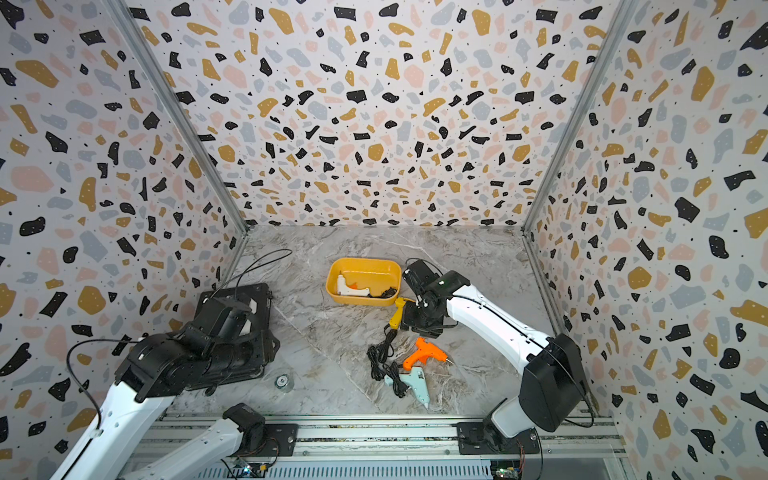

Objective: Put the hot melt glue gun into the storage box
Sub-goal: Pick up the hot melt adhesive gun from the center of the board.

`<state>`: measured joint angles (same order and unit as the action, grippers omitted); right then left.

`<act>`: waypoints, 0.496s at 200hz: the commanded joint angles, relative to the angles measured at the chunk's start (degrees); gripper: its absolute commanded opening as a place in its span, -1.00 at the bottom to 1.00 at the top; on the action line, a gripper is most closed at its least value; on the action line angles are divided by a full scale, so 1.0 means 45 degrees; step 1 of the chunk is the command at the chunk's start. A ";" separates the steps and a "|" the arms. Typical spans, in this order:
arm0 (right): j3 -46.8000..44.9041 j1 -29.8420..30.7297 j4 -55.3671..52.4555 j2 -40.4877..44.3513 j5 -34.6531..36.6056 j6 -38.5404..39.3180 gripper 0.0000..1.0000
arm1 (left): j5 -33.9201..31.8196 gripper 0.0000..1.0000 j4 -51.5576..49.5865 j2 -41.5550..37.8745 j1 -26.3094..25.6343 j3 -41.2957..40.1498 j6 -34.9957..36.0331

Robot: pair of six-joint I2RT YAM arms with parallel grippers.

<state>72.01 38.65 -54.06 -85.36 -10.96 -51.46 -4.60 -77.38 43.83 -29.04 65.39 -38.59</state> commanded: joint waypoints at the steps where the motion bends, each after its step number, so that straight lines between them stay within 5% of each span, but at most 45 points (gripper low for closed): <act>1: -0.0029 0.0147 0.0124 0.0335 0.0990 -0.1410 0.14 | 0.0537 0.17 -0.0877 -0.0628 -0.0032 -0.0483 -0.0063; 41: -0.0022 0.0450 0.0799 -0.0113 0.1485 -0.2509 0.11 | 0.0756 0.17 -0.1510 -0.1182 -0.0042 -0.0249 0.0062; 99: 0.2328 0.0482 0.1259 -0.3552 0.1845 -0.2174 0.12 | -0.0263 0.17 -0.1672 -0.0491 -0.0042 0.0805 0.0155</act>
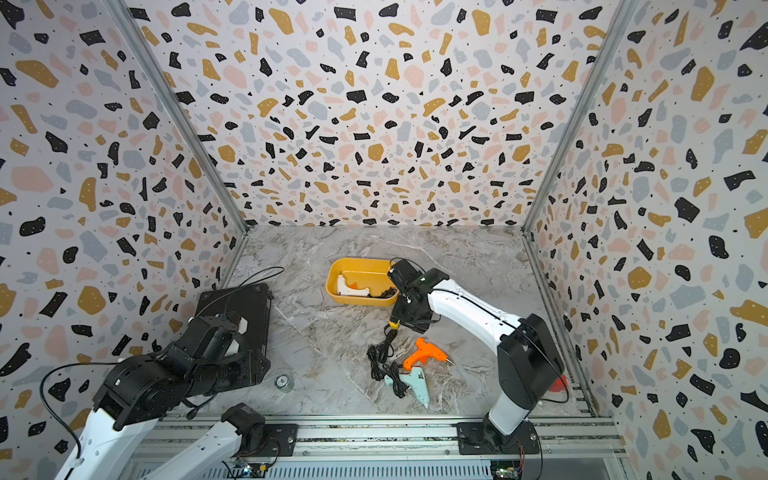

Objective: Put the hot melt glue gun into the storage box
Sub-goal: Pick up the hot melt adhesive gun from the center of the board.

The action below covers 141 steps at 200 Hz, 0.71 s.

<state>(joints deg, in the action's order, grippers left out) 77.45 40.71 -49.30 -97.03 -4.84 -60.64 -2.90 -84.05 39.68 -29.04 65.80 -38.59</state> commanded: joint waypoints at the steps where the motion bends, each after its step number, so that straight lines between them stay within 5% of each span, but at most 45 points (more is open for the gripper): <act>1: 0.1143 0.0021 0.0207 -0.1026 0.0497 -0.0136 0.12 | -0.0654 0.17 -0.0209 0.0456 -0.0037 0.0740 0.0156; 83: 0.3040 -0.0596 0.0291 -0.4281 0.0464 -0.0626 0.08 | -0.1491 0.17 -0.0972 0.1350 -0.0039 0.1780 -0.0336; 141: 0.3197 -0.0887 0.0624 -0.5193 0.0158 -0.0382 -0.16 | -0.1623 0.16 -0.0908 0.2379 -0.0045 0.2267 0.0045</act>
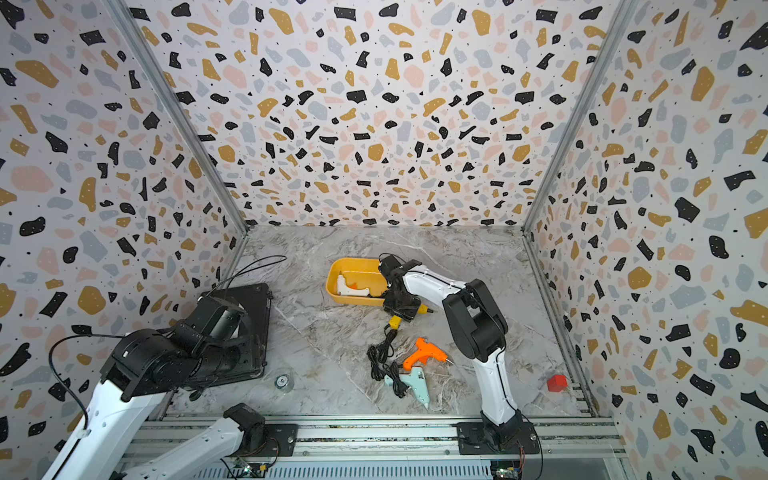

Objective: Put the hot melt glue gun into the storage box
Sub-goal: Pick up the hot melt adhesive gun from the center of the board.

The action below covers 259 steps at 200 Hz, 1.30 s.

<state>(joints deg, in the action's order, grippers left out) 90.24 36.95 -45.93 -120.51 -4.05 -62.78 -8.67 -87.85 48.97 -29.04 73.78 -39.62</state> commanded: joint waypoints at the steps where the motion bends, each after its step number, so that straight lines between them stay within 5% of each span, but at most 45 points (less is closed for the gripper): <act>1: 0.0347 -0.0059 -0.0124 0.0023 -0.0017 0.0099 -0.17 | -0.0350 0.17 -0.0065 0.0321 -0.0038 0.0506 0.0271; 55: -0.1141 -0.0064 -0.0363 0.1848 0.0688 0.0502 -0.72 | -0.0281 0.17 0.0102 0.0796 -0.0035 0.0937 0.0787; 90: -0.0969 -0.0057 -0.1975 0.4218 0.2291 0.2386 -1.00 | -0.0118 0.16 0.0352 0.1030 -0.0012 0.1213 0.1123; 114: -0.0270 -0.0065 -0.2407 0.5539 0.2390 0.4578 -1.00 | 0.0103 0.17 0.0681 0.1176 -0.0012 0.1393 0.1430; 153: 0.0700 0.0197 -0.2317 0.6716 -0.0681 0.8837 -1.00 | 0.1591 0.17 0.2606 0.1149 -0.0012 0.1379 0.2642; 185: -0.0603 0.1122 -0.1320 0.8658 -0.2053 1.2144 -1.00 | 0.3748 0.13 0.4393 0.1112 -0.0012 0.1320 0.3368; 259: -0.2515 0.2503 -0.0777 1.1182 -0.3862 1.4786 -1.00 | 0.9194 0.13 0.9249 0.1015 0.0007 -0.0369 0.1340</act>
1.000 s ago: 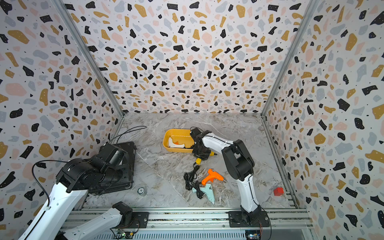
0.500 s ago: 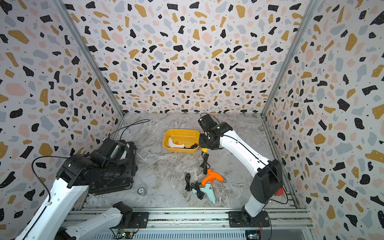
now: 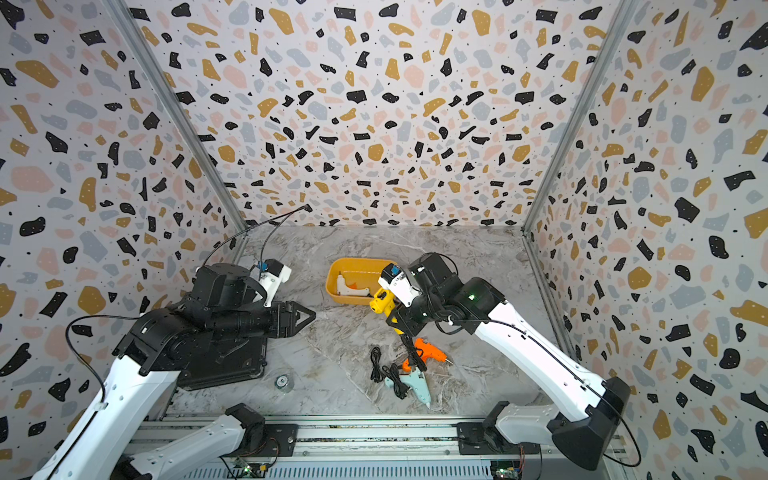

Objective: Put the hot melt glue gun into the storage box
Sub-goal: Pick up the hot melt adhesive gun from the center of the board.

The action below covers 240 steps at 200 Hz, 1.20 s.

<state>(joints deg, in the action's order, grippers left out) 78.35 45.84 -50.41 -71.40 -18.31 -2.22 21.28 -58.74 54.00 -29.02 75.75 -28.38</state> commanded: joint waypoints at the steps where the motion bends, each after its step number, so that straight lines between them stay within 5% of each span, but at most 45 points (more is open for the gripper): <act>1: 0.0138 0.0560 0.0203 0.0264 -0.0697 0.1359 -1.00 | 0.2597 0.13 0.2858 -0.0104 0.0002 -0.0851 -0.1214; 68: 0.0253 0.1830 -0.0299 -0.0220 -0.0851 0.1887 -1.00 | 0.4513 0.19 0.6201 -0.0281 0.0002 -0.2724 -0.3893; 240: 0.1569 0.3823 -0.0371 -0.2058 -0.0572 0.2763 -1.00 | 0.4775 0.04 0.6181 0.0269 -0.0017 -0.4202 -0.3950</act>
<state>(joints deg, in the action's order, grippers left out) 82.81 61.08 -52.97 -80.66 -21.12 9.47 41.23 -34.11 55.35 -28.99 58.11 -45.87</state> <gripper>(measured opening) 0.324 0.545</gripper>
